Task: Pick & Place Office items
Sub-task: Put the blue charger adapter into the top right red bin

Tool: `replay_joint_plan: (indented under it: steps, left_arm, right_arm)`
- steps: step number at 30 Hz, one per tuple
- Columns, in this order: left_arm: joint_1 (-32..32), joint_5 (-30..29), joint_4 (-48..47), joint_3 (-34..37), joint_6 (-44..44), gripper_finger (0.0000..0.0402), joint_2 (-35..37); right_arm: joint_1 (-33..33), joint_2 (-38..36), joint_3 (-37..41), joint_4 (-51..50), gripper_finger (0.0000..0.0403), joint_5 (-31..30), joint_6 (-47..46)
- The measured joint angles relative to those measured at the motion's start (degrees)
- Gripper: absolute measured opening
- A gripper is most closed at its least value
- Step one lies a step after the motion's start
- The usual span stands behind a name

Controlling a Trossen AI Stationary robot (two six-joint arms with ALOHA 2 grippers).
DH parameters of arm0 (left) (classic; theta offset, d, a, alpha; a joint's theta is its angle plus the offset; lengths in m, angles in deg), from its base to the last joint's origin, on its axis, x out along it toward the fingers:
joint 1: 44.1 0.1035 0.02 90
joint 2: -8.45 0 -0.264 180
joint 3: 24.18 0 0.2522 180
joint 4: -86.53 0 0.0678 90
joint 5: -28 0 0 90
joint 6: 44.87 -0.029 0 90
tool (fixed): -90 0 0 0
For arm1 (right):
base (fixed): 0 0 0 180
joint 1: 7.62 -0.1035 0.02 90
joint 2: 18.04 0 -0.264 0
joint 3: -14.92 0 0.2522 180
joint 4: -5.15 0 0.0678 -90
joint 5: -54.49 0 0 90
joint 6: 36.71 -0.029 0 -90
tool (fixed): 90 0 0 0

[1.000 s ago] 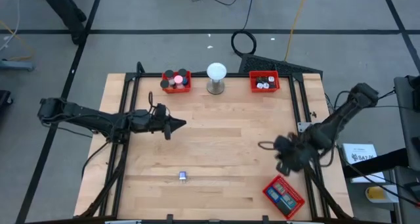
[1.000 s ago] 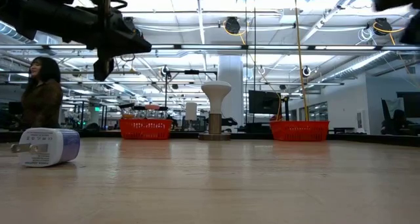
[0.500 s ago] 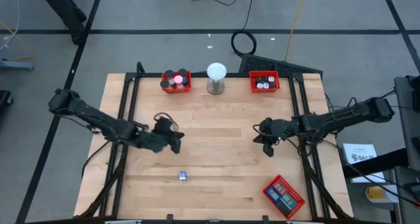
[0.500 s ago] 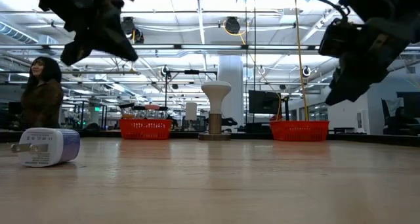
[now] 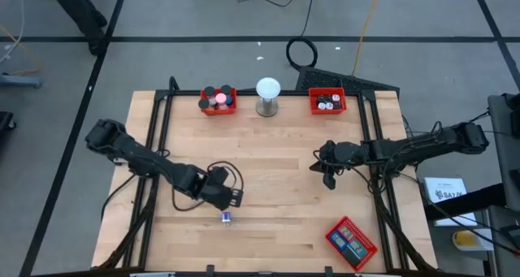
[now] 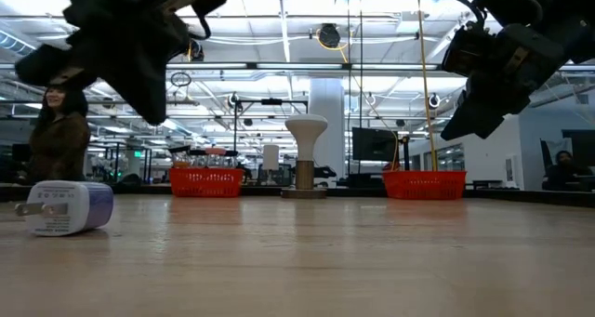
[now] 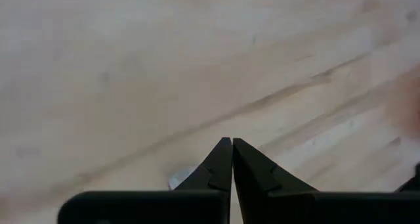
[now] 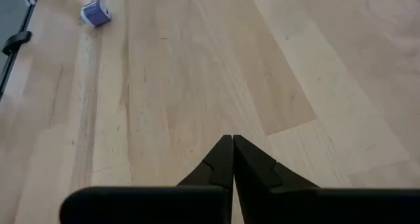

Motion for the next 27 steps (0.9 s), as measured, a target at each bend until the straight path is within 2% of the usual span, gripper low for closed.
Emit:
replay_joint_plan:
  steps: [4,11,21,27]
  left_arm:
    - [-0.87,3.28,0.22,-0.99,10.29,0.0027,-2.17]
    - [-3.07,8.61,1.24,-0.91,17.58,0.0097,-4.81]
    - [-6.93,6.97,2.75,-0.89,26.81,0.0235,-8.49]
    - [-7.87,4.44,6.36,-0.89,31.27,0.0283,-11.67]
  right_arm:
    - [0.0,0.02,0.0,-0.01,0.0001,0.0,0.27]
    - [-0.02,0.01,0.0,-0.01,0.0001,0.17,2.26]
    - [-0.02,0.02,0.0,0.04,0.0001,0.13,3.22]
    - [-0.02,0.02,0.0,0.32,0.0001,0.09,3.1]
